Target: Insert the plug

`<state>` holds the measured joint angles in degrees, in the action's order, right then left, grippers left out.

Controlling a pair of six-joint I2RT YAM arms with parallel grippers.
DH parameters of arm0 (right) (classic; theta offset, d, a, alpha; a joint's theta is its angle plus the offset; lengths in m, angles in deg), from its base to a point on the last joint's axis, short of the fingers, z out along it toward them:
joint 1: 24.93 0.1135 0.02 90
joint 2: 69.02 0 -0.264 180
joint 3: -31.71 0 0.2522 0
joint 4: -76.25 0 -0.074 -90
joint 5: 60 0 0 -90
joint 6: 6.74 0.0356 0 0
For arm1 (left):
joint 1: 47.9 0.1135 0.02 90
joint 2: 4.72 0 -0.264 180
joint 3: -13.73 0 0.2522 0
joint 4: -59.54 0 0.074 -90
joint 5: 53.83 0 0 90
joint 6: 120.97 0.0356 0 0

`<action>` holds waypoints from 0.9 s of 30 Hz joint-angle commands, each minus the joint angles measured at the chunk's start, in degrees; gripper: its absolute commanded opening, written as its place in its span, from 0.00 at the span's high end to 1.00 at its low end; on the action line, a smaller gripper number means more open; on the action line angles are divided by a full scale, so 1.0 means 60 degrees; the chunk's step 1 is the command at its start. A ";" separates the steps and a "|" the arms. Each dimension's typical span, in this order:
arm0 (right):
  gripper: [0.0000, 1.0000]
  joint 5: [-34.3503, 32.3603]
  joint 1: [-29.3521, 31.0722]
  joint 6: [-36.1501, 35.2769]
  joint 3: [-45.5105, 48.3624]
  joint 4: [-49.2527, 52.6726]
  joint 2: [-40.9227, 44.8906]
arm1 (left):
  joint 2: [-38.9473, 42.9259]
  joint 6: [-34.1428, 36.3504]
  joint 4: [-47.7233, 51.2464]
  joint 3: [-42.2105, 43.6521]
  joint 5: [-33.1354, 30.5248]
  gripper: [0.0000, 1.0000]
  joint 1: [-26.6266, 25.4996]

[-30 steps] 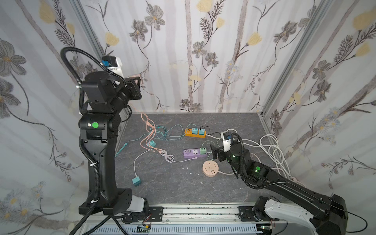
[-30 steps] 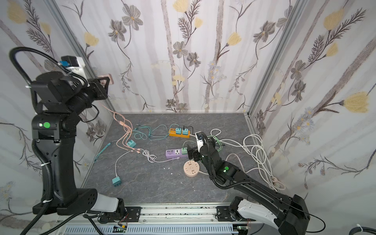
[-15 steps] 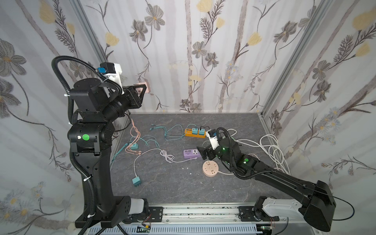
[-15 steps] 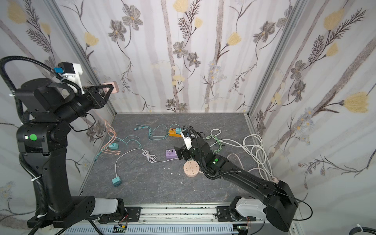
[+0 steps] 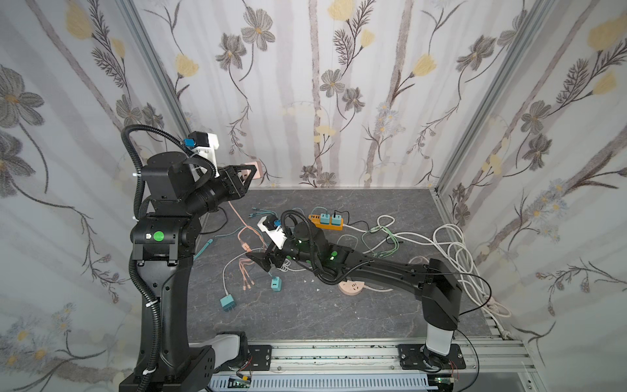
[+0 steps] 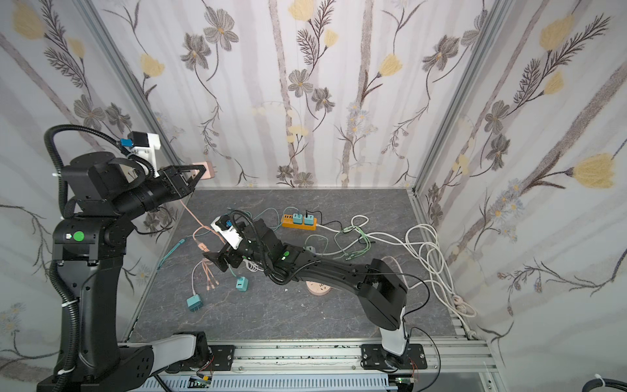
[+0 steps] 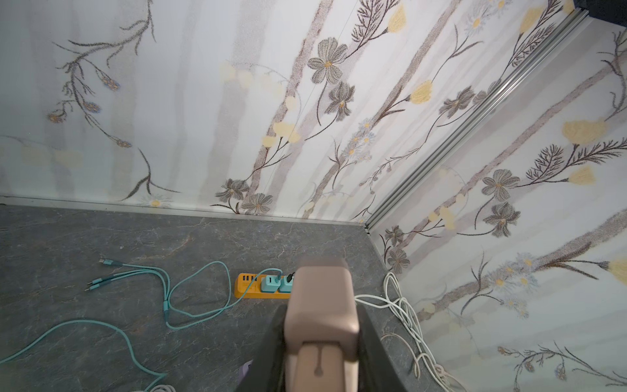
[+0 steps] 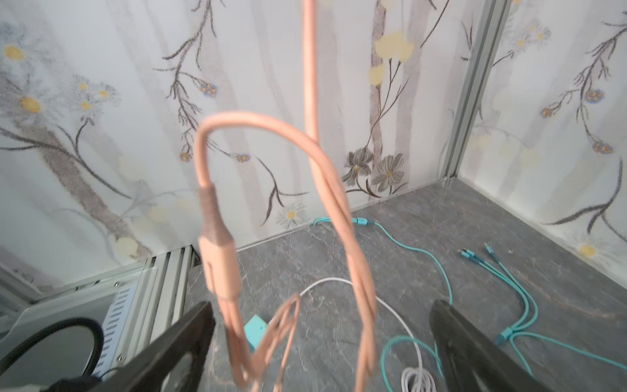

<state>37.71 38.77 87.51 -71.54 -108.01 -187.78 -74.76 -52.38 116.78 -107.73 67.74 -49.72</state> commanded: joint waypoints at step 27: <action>0.01 -0.3910 -0.1631 0.1842 0.5201 0.2090 0.4257 | -0.0426 0.3479 -0.3082 0.6087 0.0362 1.00 -0.1598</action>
<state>24.26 29.63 95.69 -43.06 -99.97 -166.10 -76.84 -38.68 108.30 -74.46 70.76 -57.00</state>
